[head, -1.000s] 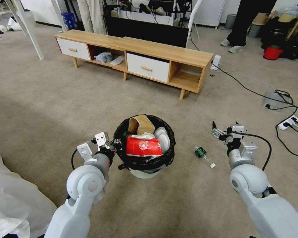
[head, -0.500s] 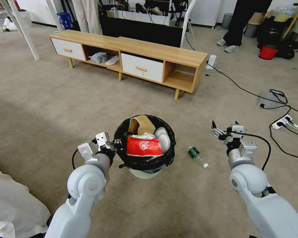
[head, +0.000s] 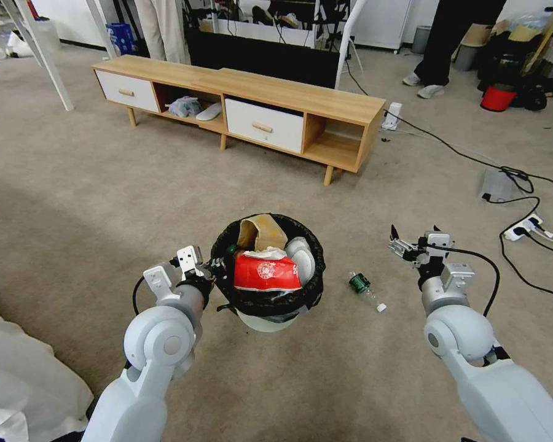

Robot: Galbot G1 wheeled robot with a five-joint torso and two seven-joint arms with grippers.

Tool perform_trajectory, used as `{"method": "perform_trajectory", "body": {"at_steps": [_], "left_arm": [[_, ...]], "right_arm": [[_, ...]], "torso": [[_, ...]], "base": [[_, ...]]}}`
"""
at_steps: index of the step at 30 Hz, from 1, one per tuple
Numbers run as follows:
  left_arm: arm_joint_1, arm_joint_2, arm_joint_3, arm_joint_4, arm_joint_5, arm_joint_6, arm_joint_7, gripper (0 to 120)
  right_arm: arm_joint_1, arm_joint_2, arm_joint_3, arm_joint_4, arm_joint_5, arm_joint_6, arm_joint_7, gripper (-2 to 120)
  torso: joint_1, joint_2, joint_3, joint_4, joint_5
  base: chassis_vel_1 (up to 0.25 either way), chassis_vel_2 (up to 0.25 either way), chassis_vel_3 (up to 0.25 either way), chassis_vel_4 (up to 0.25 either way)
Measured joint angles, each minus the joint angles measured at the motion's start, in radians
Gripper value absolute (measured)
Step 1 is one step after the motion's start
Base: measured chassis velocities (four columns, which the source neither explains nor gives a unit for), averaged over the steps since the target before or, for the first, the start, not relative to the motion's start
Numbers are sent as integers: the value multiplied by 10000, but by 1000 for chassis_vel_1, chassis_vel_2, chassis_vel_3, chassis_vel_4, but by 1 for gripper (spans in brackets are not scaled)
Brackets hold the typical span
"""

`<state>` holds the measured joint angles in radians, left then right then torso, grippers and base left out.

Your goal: Pick up the trash bin and place the garbage on the floor into it.

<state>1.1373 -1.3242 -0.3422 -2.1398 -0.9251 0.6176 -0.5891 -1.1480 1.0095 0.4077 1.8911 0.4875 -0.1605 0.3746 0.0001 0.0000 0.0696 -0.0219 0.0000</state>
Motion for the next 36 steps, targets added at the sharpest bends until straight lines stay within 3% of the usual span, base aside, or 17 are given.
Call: {"method": "perform_trajectory", "body": {"at_steps": [23, 36], "left_arm": [[46, -64, 4, -35, 6, -12, 5, 4], [44, -49, -18, -62, 2, -20, 17, 4]], "right_arm": [[-20, 17, 6, -55, -308, 7, -262, 100], [-39, 48, -2, -116, -407, 163, -244, 100]], "torso": [[0, 0, 0, 1, 0], [1, -1, 5, 4, 3]], "base": [[0, 0, 0, 0], [-141, 122, 139, -119]]}}
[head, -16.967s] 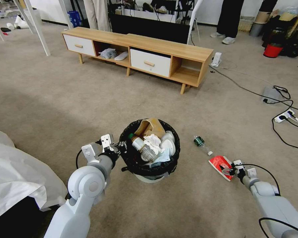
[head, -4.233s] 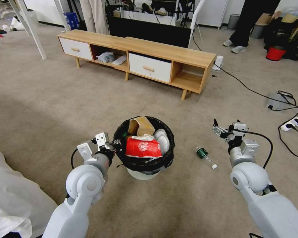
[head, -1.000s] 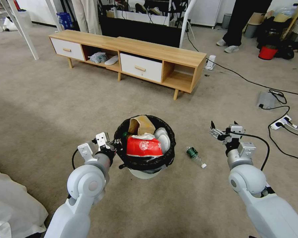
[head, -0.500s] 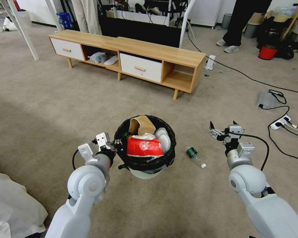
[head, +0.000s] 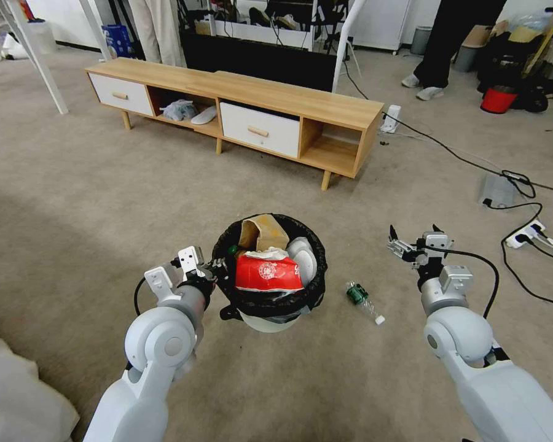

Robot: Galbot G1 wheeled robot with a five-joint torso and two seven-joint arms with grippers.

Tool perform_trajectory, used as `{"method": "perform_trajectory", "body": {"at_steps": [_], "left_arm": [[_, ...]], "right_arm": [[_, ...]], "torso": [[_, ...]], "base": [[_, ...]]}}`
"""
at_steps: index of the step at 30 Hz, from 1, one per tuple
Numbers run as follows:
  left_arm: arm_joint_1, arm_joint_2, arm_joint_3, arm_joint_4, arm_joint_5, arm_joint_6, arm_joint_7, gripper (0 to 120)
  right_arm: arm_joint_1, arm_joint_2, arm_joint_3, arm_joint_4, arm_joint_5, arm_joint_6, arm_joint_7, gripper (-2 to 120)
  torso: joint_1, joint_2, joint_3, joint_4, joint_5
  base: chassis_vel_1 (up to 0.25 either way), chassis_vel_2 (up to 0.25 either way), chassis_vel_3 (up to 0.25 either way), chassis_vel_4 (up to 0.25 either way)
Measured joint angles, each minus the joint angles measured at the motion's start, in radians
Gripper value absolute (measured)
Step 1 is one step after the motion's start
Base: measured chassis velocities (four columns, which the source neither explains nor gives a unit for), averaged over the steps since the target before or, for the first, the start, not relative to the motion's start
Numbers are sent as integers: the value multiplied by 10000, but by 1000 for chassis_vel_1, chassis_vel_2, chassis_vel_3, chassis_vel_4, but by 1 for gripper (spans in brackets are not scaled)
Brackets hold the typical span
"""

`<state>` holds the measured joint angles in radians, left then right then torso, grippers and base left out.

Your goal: Pick up the trash bin and place the garbage on the floor into it.

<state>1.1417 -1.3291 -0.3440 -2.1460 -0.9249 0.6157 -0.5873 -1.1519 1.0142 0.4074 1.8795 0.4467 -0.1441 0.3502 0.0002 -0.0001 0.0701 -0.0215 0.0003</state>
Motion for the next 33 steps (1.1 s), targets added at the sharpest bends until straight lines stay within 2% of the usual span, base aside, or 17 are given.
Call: {"method": "perform_trajectory", "body": {"at_steps": [17, 33], "left_arm": [[12, -45, -10, -6, 6, -7, 0, 4], [70, -45, -29, -54, 40, -16, 0, 4]], "right_arm": [[-21, 50, 27, 21, 232, -266, 70, 100], [9, -21, 10, -69, -21, -48, 199, 100]], "torso": [[-2, 1, -5, -4, -3], [-1, 1, -3, -3, -4]], "base": [[-20, 12, 13, -16], [-90, 88, 94, -86]]}}
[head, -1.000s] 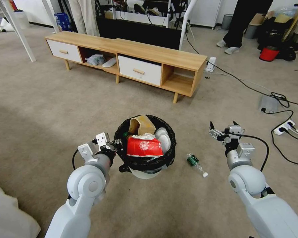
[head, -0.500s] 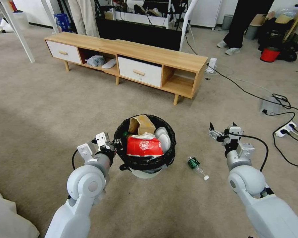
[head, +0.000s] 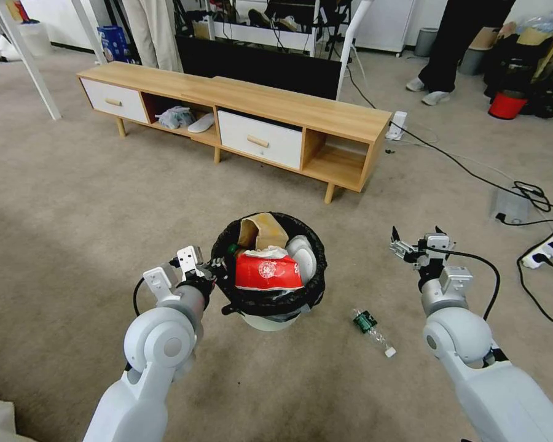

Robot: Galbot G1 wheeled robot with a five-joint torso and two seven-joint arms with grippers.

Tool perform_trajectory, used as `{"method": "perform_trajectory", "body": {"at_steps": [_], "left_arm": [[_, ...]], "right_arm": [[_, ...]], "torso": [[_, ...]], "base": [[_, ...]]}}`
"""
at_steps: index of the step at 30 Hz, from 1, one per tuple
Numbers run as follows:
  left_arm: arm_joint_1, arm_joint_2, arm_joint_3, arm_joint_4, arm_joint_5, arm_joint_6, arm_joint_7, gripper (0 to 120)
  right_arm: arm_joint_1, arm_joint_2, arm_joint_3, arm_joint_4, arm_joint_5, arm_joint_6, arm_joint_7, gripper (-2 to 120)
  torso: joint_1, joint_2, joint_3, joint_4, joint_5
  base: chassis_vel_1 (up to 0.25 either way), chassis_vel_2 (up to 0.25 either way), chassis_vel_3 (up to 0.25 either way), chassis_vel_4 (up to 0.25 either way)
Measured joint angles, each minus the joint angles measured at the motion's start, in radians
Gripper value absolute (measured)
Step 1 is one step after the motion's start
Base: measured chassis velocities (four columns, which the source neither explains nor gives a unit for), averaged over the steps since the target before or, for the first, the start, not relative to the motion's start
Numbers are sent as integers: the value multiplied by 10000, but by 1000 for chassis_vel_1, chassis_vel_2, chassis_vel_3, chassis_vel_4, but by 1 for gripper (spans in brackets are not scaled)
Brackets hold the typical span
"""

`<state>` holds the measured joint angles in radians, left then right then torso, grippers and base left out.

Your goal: Pick up the trash bin and place the garbage on the floor into it.

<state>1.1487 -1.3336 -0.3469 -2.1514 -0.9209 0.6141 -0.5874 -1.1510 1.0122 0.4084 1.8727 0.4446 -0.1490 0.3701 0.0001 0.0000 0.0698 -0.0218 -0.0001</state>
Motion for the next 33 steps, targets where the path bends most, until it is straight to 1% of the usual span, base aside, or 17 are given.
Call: {"method": "perform_trajectory", "body": {"at_steps": [8, 11, 12, 14, 15, 16, 19, 20, 21, 22, 23, 24, 25, 28, 30, 31, 33], "left_arm": [[9, 14, -3, -20, 0, 0, 0, 4], [-5, 22, -4, -20, -1, 0, 1, 4], [-5, 22, -4, -20, -1, 0, 1, 4], [0, 45, -24, -24, -5, 0, 1, 4], [29, 81, -80, -46, -7, 0, 4, 4], [29, 81, -80, -46, -7, 0, 4, 4], [67, 104, -134, -68, -13, 0, 15, 4], [67, 104, -134, -68, -13, 0, 15, 4], [72, 95, -136, -78, -15, 0, 18, 4], [72, 84, -137, -81, -18, 0, 22, 4], [72, 84, -137, -81, -18, 0, 22, 4], [72, 79, -137, -84, -19, 0, 27, 4], [72, 79, -137, -84, -19, 0, 27, 4], [76, 93, -159, -83, -19, 0, 38, 4], [85, 113, -197, -80, -21, 0, 59, 4], [85, 113, -197, -80, -21, 0, 59, 4], [90, 113, -201, -64, -22, -1, 79, 4]], "right_arm": [[63, -154, -3, -32, 80, -165, -132, 100], [139, -389, 43, -41, 281, -745, -231, 100], [139, -389, 43, -41, 281, -745, -231, 100], [152, -665, 148, 51, 564, -1649, -257, 100], [141, -1016, 305, 294, 1091, -2957, -287, 100], [141, -1016, 305, 294, 1091, -2957, -287, 100], [117, -1510, 540, 644, 2182, -5286, -682, 100], [117, -1510, 540, 644, 2182, -5286, -682, 100], [106, -1629, 566, 665, 2311, -5744, -972, 100], [87, -1701, 558, 610, 2221, -5901, -1283, 100], [87, -1701, 558, 610, 2221, -5901, -1283, 100], [33, -1761, 509, 468, 2009, -6005, -1781, 100], [33, -1761, 509, 468, 2009, -6005, -1781, 100], [-99, -1837, 382, 232, 1790, -6016, -2341, 100], [-430, -1978, 215, -35, 1453, -6010, -3029, 100], [-430, -1978, 215, -35, 1453, -6010, -3029, 100], [-621, -2053, 143, -145, 1264, -5991, -3467, 100]], "torso": [[0, 0, -3, 0, 2], [0, 0, -2, 2, 2], [0, 0, -2, 2, 2], [0, 0, -2, 0, 2], [0, 0, -2, -1, 2], [0, 0, -2, -1, 2], [0, 0, -2, 0, 0], [0, 0, -2, 0, 0], [0, 0, -2, 2, 0], [0, 0, -3, 2, 0], [0, 0, -3, 2, 0], [-1, 0, -2, 1, 1], [-1, 0, -2, 1, 1], [0, 0, -2, 1, 3], [0, 0, -2, 0, 4], [0, 0, -2, 0, 4], [0, 0, -2, -2, 0]], "base": [[3, -5, -7, 3], [0, 0, 0, 0], [0, 0, 0, 0], [0, 0, 0, 0], [0, 0, 0, 0], [0, 0, 0, 0], [0, 0, 0, 0], [0, 0, 0, 0], [0, 0, 0, 0], [0, 0, 0, 0], [0, 0, 0, 0], [0, 0, 0, 0], [0, 0, 0, 0], [0, 0, 0, 0], [0, 0, 0, 0], [0, 0, 0, 0], [0, 0, 0, 0]]}}
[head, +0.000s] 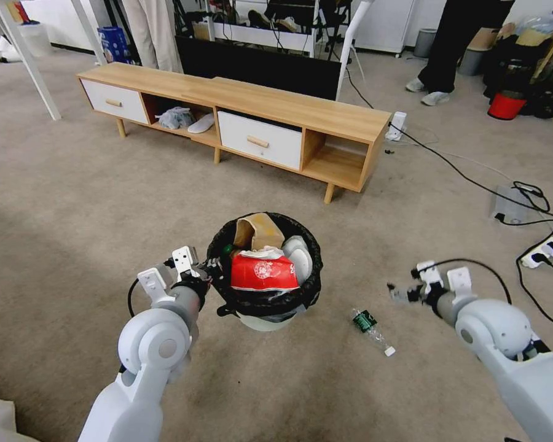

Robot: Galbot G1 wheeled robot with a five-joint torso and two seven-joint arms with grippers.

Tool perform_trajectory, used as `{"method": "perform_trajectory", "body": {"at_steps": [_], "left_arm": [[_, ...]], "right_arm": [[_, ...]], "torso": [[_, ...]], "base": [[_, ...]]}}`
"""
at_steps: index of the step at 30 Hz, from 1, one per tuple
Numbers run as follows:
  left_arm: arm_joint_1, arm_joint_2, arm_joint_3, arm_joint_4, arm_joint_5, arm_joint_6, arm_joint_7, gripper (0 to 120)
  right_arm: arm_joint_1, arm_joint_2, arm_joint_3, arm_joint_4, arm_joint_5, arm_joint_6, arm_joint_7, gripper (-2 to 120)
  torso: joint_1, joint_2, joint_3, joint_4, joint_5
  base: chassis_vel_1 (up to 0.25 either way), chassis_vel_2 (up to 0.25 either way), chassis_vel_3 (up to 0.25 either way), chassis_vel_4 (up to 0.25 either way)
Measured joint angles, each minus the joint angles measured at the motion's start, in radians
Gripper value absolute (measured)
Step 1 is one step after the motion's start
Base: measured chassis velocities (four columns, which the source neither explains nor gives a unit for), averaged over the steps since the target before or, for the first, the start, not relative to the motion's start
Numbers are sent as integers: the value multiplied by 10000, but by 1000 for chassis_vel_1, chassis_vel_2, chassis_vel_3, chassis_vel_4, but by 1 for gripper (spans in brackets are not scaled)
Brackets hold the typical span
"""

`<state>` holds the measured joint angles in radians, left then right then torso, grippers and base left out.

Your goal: Pick up the trash bin and place the garbage on the floor into it.

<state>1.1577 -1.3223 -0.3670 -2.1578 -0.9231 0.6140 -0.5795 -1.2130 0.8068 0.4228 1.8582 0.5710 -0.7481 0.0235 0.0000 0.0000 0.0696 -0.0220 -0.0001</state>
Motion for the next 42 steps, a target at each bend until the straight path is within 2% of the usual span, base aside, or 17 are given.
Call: {"method": "perform_trajectory", "body": {"at_steps": [2, 4, 8, 10, 16, 18, 20, 22, 34, 42], "left_arm": [[0, -2, 0, 17, -1, -6, 9, 4], [1, -19, -1, 28, 4, -16, 15, 4], [20, -21, -10, 22, 6, -27, 31, 4], [65, -18, -39, 14, 35, -50, 86, 4], [96, -12, -63, -2, 77, -77, 133, 4], [129, -1, -78, -6, 87, -87, 146, 4], [154, 4, -84, -9, 90, -89, 149, 4], [198, 7, -86, -9, 115, -91, 156, 4], [143, -143, -16, 155, 238, -102, 182, 4], [135, -127, -47, 169, 245, -107, 186, 4]], "right_arm": [[-85, -40, -60, -109, -201, 22, -376, 100], [-156, -108, -69, -422, -942, 339, -1597, 100], [-212, -183, -30, -635, -1429, 585, -2395, 100], [-243, -210, -4, -1016, -2180, 1142, -3150, 100], [-108, -69, -48, -1746, -2995, 1931, -3882, 100], [43, 33, -55, -2392, -3376, 2615, -4367, 100], [111, 69, -61, -2611, -3383, 2763, -4423, 100], [281, 164, -74, -3126, -3444, 3293, -4627, 100], [869, 497, -563, -4319, -3777, 4416, -5163, 100], [1196, 747, -980, -4771, -3949, 4736, -5216, 100]], "torso": [[0, 0, 0, 0, 2], [0, 0, 0, 4, 1], [0, 0, 0, 4, 1], [0, 0, 0, 2, 1], [0, 0, 0, 3, 2], [0, 0, 0, 3, 1], [0, 1, 1, 2, 1], [0, 0, 1, 3, 1], [0, 0, 1, 3, 0], [0, 0, 1, 2, 0]], "base": [[0, 0, 0, 0], [0, 0, 0, 0], [0, 0, 0, 0], [0, 0, 0, 0], [0, 0, 0, 0], [0, 0, 0, 0], [0, 0, 0, 0], [0, 0, 0, 0], [0, 0, 0, 0], [0, 0, 0, 0]]}}
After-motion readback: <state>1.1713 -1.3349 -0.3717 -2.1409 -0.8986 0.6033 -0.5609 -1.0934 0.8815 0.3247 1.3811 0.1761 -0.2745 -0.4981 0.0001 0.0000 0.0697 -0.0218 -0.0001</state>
